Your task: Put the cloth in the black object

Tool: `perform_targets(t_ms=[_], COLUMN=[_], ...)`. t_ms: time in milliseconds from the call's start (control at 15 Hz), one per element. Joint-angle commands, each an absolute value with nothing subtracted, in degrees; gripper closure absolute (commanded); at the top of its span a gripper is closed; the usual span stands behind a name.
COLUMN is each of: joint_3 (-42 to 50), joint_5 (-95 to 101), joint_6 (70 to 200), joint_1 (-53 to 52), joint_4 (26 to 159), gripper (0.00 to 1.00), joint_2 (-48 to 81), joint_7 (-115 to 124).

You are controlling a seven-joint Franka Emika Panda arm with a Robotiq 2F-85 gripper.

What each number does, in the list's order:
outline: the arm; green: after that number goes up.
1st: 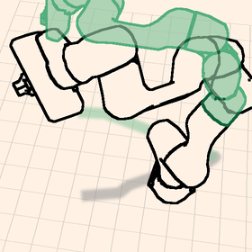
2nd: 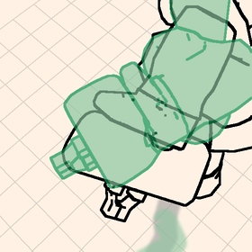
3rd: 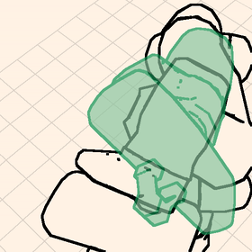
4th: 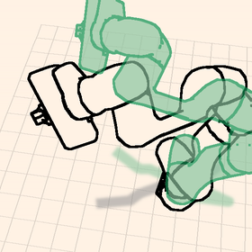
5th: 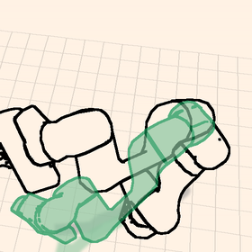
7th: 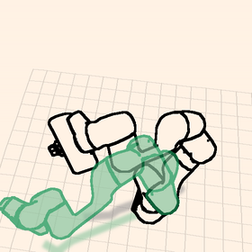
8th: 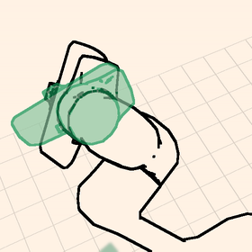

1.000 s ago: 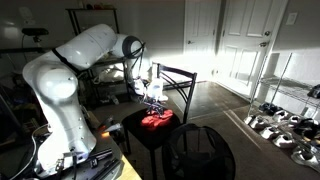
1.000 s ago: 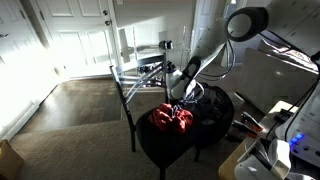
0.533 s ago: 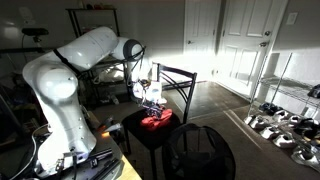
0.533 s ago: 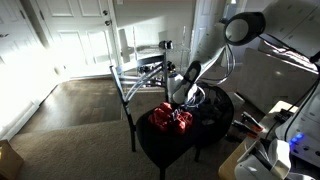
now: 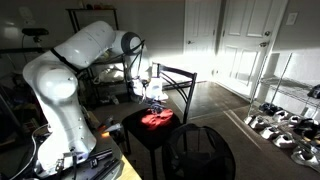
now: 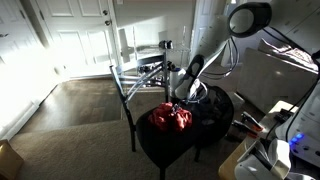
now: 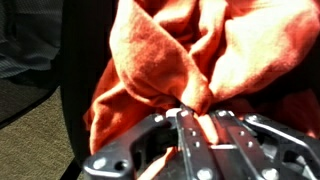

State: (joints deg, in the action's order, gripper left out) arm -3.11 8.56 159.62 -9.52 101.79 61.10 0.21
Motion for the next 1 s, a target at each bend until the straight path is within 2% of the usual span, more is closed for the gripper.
perform_targets(t_ms=[0,467,933], joint_3=[-4.44,-1.08,0.15], joint_5=[7.47,8.21,6.59], joint_6=[161.19,175.69,189.56], joint_1=[-5.31,-4.82,-5.34], joint_4=[110.20,127.25,134.53], gripper=[0.97,0.97,0.97], joint_2=[51.22,39.01,36.13], joint_7=[-2.93,-1.66,-0.47])
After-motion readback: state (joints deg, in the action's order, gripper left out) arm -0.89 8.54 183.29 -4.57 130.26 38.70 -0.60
